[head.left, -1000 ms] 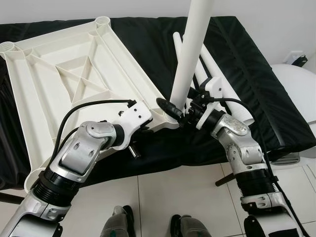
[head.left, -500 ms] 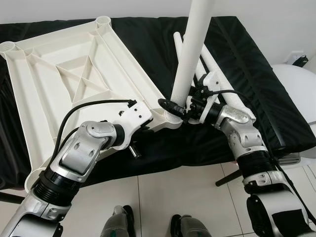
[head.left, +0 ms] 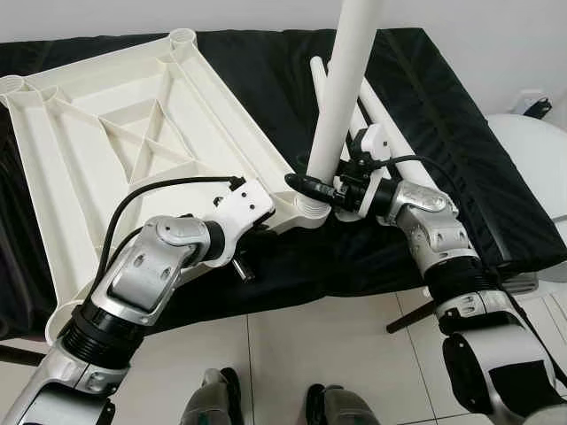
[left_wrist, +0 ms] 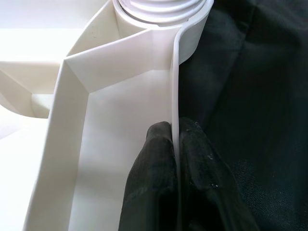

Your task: Building children table

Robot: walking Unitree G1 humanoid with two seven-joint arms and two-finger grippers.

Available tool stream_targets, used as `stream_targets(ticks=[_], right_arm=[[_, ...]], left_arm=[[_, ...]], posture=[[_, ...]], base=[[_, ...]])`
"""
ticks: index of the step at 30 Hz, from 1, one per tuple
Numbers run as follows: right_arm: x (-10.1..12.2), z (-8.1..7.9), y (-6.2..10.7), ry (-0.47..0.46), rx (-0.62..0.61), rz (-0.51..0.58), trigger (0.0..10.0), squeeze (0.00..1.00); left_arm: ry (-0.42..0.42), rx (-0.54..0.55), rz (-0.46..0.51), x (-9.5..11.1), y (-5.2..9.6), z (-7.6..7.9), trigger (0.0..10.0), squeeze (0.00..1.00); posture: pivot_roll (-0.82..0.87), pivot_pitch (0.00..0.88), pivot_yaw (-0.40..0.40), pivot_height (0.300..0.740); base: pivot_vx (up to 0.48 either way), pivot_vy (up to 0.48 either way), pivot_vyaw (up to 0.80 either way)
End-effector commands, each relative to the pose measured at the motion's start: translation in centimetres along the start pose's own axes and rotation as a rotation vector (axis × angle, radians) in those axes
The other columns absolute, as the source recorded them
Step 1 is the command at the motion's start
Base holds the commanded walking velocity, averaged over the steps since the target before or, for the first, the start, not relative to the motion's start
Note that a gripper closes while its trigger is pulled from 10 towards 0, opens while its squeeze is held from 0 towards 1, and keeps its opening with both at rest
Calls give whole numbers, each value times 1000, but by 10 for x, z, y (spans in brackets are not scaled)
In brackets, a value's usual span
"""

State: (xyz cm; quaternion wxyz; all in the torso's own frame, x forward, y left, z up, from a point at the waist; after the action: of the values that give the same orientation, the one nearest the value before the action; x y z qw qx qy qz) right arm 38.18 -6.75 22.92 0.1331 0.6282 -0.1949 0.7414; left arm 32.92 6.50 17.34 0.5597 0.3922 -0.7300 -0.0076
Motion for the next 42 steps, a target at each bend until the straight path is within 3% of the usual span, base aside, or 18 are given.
stream_targets(ticks=[1, 17, 26, 33, 35, 36, 42], right_arm=[[3, 7, 8, -15, -43, 32, 0, 0], [-5, -9, 14, -44, -230, 98, 0, 0], [-22, -6, 17, -74, -537, 79, 0, 0], [-33, -10, 17, -58, -714, 52, 0, 0], [-33, -10, 17, -58, -714, 52, 0, 0], [-34, -13, 15, -29, -809, 56, 0, 0], [-34, -18, 9, -27, -898, 63, 0, 0]], left_arm=[[9, 66, -13, -3, 6, -8, 10000, 0], [4, 63, -11, -3, 4, -8, 10000, 0], [3, 58, -8, -2, 3, -6, 10000, 0], [2, 58, -7, -2, 3, -6, 10000, 0], [2, 58, -7, -2, 3, -6, 10000, 0], [3, 59, -7, -2, 3, -7, 10000, 0], [3, 58, -6, -1, 2, -6, 10000, 0]], posture=[[-10, 210, -24, 740], [-16, 195, -21, 740], [-17, 190, -25, 740], [-16, 190, -27, 740], [-16, 190, -27, 740], [-18, 191, -25, 740], [-16, 195, -24, 740]], base=[[0, 0, 0], [0, 0, 0], [0, 0, 0], [0, 0, 0], [0, 0, 0], [0, 0, 0], [0, 0, 0]])
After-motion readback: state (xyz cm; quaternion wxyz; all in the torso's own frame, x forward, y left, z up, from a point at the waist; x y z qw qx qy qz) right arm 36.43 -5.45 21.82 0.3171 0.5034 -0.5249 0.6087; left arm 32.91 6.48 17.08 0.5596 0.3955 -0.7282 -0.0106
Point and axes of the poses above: a point about 5 cm out from each wrist's last joint towards the gripper, its own y axis pointing back from the gripper into the wrist, its own x axis along the axis of the wrist's last joint, z = x × y, the point moved 5 cm from there along -y, pointing out of the wrist towards the gripper, and after that the axes turned 6 degrees about -y, right-handed, at the moved point
